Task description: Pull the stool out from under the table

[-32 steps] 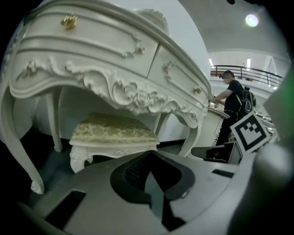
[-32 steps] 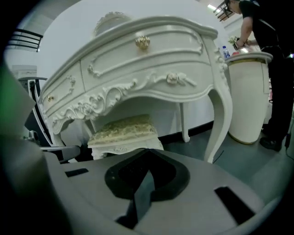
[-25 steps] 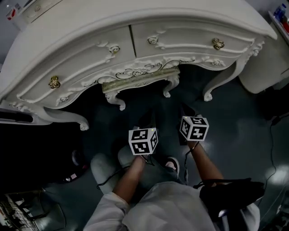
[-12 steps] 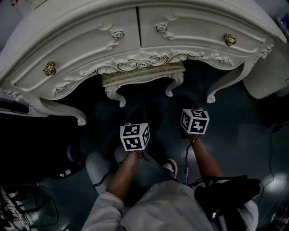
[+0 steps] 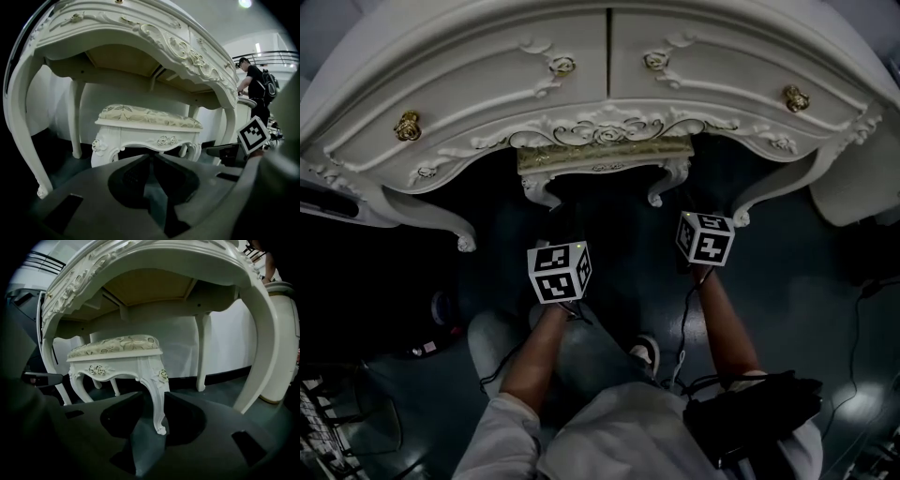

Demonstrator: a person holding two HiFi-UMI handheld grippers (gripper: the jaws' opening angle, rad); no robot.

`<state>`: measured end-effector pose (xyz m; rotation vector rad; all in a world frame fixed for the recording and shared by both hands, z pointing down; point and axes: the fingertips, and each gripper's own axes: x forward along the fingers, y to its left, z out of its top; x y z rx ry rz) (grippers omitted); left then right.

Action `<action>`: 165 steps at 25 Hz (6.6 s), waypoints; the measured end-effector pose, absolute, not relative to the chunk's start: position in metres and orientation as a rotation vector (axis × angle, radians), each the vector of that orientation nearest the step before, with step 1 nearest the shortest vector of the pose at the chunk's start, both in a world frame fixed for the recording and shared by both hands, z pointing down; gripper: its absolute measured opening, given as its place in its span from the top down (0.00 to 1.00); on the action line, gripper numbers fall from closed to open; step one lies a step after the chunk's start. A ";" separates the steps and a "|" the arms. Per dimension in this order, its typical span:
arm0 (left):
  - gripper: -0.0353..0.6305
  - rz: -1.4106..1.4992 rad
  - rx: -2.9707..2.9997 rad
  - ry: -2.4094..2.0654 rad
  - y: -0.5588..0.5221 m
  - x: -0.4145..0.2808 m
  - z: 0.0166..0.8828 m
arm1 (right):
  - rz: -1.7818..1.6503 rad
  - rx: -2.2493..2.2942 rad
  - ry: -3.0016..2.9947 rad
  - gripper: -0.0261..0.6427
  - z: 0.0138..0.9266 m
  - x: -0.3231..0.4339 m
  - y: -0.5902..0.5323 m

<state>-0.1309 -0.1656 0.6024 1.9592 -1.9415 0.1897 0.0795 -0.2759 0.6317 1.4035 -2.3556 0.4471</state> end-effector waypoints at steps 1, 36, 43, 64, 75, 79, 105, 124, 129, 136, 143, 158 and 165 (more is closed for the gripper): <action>0.93 0.195 1.954 -1.949 -0.166 -0.133 0.603 | 0.439 1.406 -2.354 0.78 0.632 0.080 -0.279; 0.86 0.177 1.907 -1.969 -0.153 -0.133 0.622 | 0.288 1.206 -2.306 0.59 0.672 0.044 -0.350; 0.80 0.174 1.918 -1.988 -0.158 -0.140 0.616 | 0.299 1.215 -2.299 0.59 0.674 0.046 -0.349; 0.59 0.410 1.716 -2.216 -0.170 -0.241 0.644 | 0.361 1.193 -2.333 0.59 0.676 0.043 -0.348; 0.59 0.493 1.754 -2.160 -0.190 -0.243 0.669 | 0.332 1.191 -2.329 0.59 0.673 0.043 -0.348; 0.59 0.478 1.740 -2.166 -0.199 -0.247 0.672 | 0.335 1.186 -2.332 0.59 0.675 0.041 -0.349; 0.59 0.473 1.826 -2.087 -0.229 -0.248 0.681 | 0.271 1.205 -2.309 0.60 0.676 0.044 -0.350; 0.59 0.496 1.814 -2.075 -0.222 -0.247 0.683 | 0.293 1.228 -2.275 0.60 0.679 0.050 -0.344; 0.59 0.488 1.817 -2.092 -0.218 -0.247 0.682 | 0.304 1.225 -2.275 0.60 0.679 0.049 -0.340; 0.59 0.486 1.823 -2.089 -0.209 -0.244 0.682 | 0.300 1.240 -2.273 0.60 0.678 0.052 -0.331; 0.59 0.481 1.827 -2.086 -0.201 -0.241 0.683 | 0.303 1.252 -2.268 0.60 0.679 0.057 -0.320; 0.59 0.489 1.819 -2.076 -0.184 -0.235 0.684 | 0.303 1.253 -2.270 0.60 0.680 0.063 -0.302; 0.59 0.492 1.824 -2.074 -0.177 -0.233 0.684 | 0.301 1.254 -2.276 0.60 0.680 0.065 -0.296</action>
